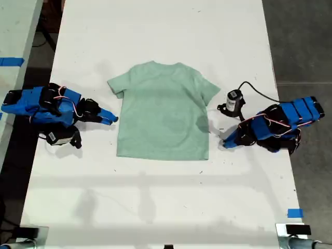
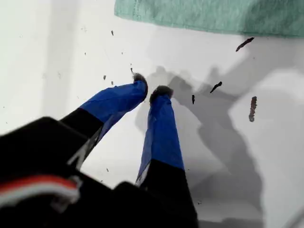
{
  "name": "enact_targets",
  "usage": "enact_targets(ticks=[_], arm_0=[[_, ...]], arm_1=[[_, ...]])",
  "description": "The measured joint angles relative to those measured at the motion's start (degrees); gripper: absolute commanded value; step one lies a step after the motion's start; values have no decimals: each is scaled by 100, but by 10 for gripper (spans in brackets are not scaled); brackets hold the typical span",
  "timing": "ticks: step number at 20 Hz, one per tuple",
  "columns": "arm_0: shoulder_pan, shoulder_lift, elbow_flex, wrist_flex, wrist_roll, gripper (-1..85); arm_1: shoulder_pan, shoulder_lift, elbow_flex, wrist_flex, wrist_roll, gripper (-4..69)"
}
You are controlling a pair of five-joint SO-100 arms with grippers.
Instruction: Fold t shirt
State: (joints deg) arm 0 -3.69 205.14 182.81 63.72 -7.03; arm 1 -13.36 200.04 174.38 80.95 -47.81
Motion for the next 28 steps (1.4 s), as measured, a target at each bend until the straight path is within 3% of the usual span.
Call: enact_targets(ticks=[6,7,8,11,12,16,18,19,20,22,25,28], arm_0=[[0,0,0,0,0,115],[0,0,0,0,0,115],[0,0,0,0,0,115],[-396,0,0,0,0,145],[-598,0,0,0,0,144],[-1292,0,0,0,0,148],[-1389,0,0,0,0,149],[-1459,0,0,0,0,157],[-1468,0,0,0,0,175],[-1529,0,0,0,18,178],[-1828,0,0,0,18,178],[-2057,0,0,0,18,178]], arm_1=[[35,0,9,0,-149,42],[220,0,18,0,97,57],[404,0,18,0,817,61],[694,0,18,0,4078,98],[747,0,18,0,4667,97],[281,18,-9,-281,5098,8],[1090,0,-299,-729,4438,23],[1582,-378,-703,-589,4096,74],[2118,-940,-1371,-246,3806,188],[3252,-2936,-3217,563,3164,269],[4702,-5704,-5572,1107,2048,309],[6108,-7137,-5880,598,1310,296]])
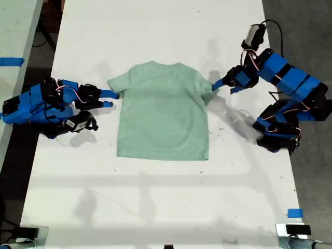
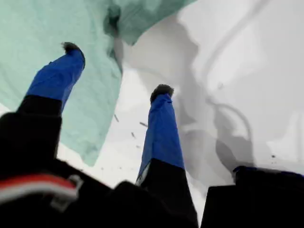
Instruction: Fold t shirt
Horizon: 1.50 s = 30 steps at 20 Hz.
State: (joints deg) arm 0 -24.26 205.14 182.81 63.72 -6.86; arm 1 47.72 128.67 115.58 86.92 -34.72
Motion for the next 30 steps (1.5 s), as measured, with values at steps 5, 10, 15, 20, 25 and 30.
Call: enact_targets(ticks=[5,10,15,20,25,30], arm_0=[[-26,0,0,0,0,178],[-26,0,0,0,0,178],[-26,0,0,0,0,175],[-26,0,0,0,0,172],[-26,0,0,0,0,175],[-26,0,0,0,0,175]], arm_1=[[694,-1802,281,-2127,-149,269],[536,-2092,835,-3595,360,256],[396,-2329,1169,-4078,773,262],[316,-2813,1099,-4096,914,3],[264,-2962,334,-3621,949,3],[35,-2988,-976,-2531,712,3]])
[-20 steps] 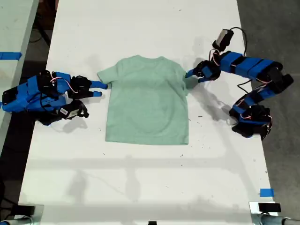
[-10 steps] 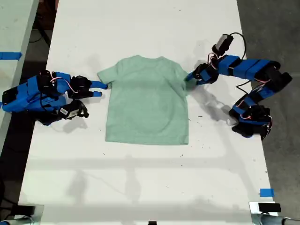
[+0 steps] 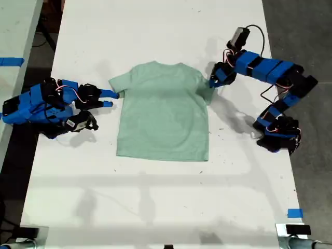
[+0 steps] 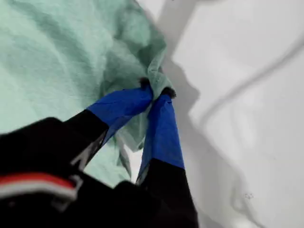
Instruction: Fold t shirt
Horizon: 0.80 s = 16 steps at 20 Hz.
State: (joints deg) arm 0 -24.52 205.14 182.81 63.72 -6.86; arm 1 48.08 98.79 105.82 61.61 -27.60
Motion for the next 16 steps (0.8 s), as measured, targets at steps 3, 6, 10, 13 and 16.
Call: enact_targets(ticks=[3,6,10,13,16], arm_0=[[0,0,0,0,0,178],[0,0,0,0,0,179],[0,0,0,0,0,179],[0,0,0,0,0,179],[0,0,0,0,0,179]], arm_1=[[-343,-167,-1160,668,-123,3],[-721,-404,-1969,694,-237,3],[-1257,-984,-2329,-308,-281,3],[-1573,-1819,-2786,-1037,-272,3],[-1969,-2786,-3393,-1327,-272,4]])
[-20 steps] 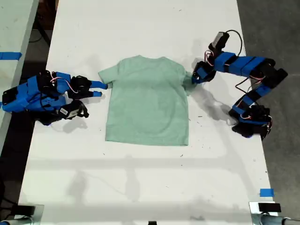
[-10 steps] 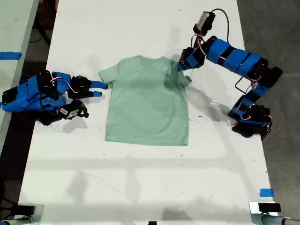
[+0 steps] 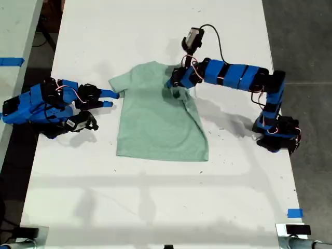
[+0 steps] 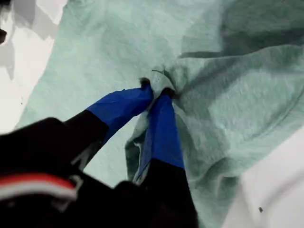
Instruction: Fold t shirt
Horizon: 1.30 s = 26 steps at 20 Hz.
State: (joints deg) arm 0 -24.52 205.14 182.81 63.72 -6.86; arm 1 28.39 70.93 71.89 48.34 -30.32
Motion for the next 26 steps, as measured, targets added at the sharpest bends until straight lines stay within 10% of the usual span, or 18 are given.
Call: enact_targets(ticks=[1,4,7,12,17,26], arm_0=[[0,0,0,0,0,179],[0,0,0,0,0,179],[0,0,0,0,0,179],[0,0,0,0,0,179],[0,0,0,0,0,179],[9,0,0,0,0,178]], arm_1=[[-149,-264,-88,-70,0,7],[-413,-580,-123,-123,18,377],[-457,-571,-132,123,-26,397],[-422,1020,-123,1090,9,368],[668,3788,888,3437,439,245],[-571,10969,7919,3665,1433,14]])
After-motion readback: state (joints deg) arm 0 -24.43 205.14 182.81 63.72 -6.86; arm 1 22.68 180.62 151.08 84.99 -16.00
